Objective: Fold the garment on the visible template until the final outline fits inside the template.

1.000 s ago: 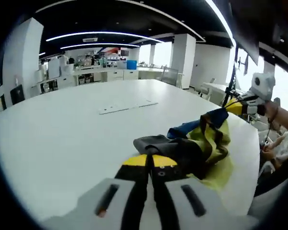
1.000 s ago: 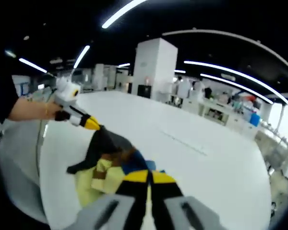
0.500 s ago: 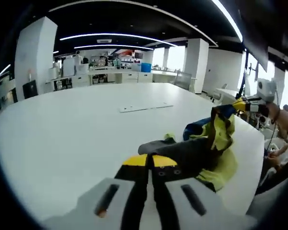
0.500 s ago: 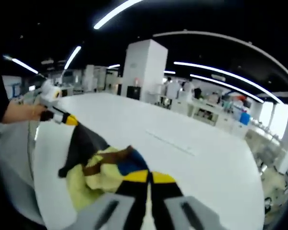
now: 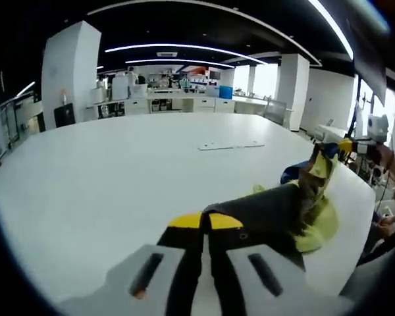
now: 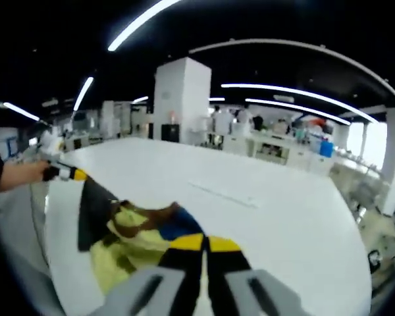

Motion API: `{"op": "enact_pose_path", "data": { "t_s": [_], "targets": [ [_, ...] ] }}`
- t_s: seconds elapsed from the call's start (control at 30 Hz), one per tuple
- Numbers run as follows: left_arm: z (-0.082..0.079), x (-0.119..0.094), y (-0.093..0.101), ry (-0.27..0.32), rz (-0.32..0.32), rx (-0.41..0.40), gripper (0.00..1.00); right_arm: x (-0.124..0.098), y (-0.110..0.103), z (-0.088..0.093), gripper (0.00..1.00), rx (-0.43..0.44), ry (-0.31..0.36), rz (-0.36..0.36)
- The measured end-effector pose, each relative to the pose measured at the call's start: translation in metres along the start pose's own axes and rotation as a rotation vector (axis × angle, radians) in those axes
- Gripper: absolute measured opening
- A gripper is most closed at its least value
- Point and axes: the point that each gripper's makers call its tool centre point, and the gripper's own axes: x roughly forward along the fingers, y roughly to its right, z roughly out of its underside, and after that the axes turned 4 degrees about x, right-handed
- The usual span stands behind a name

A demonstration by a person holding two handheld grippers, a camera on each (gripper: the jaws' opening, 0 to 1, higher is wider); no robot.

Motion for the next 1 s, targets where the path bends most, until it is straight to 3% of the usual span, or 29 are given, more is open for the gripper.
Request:
{"op": "enact_pose_path", "data": {
  "t_s": [0.17, 0.37, 0.53, 0.73, 1.0],
  "targets": [
    [0.012, -0.005, -0.011, -0.053, -0.024, 0.041, 0.00, 0.011, 0.002, 0.018, 0.00, 0.055, -0.045, -0.004],
    [0.033, -0.009, -0.006, -0.131, -0.031, 0.078, 0.00, 0.020, -0.004, 0.044, 0.00, 0.102, -0.116, -0.028],
    [0.052, -0.008, -0.016, -0.166, -0.032, 0.052, 0.00, 0.027, -0.006, 0.067, 0.00, 0.131, -0.163, -0.034],
    [0.073, -0.006, -0.014, -0.213, -0.036, 0.038, 0.00, 0.034, -0.006, 0.089, 0.00, 0.159, -0.219, -0.043],
    [0.084, -0.004, -0.016, -0.236, -0.053, 0.036, 0.00, 0.040, -0.006, 0.108, 0.00, 0.203, -0.261, -0.050]
  ]
}}
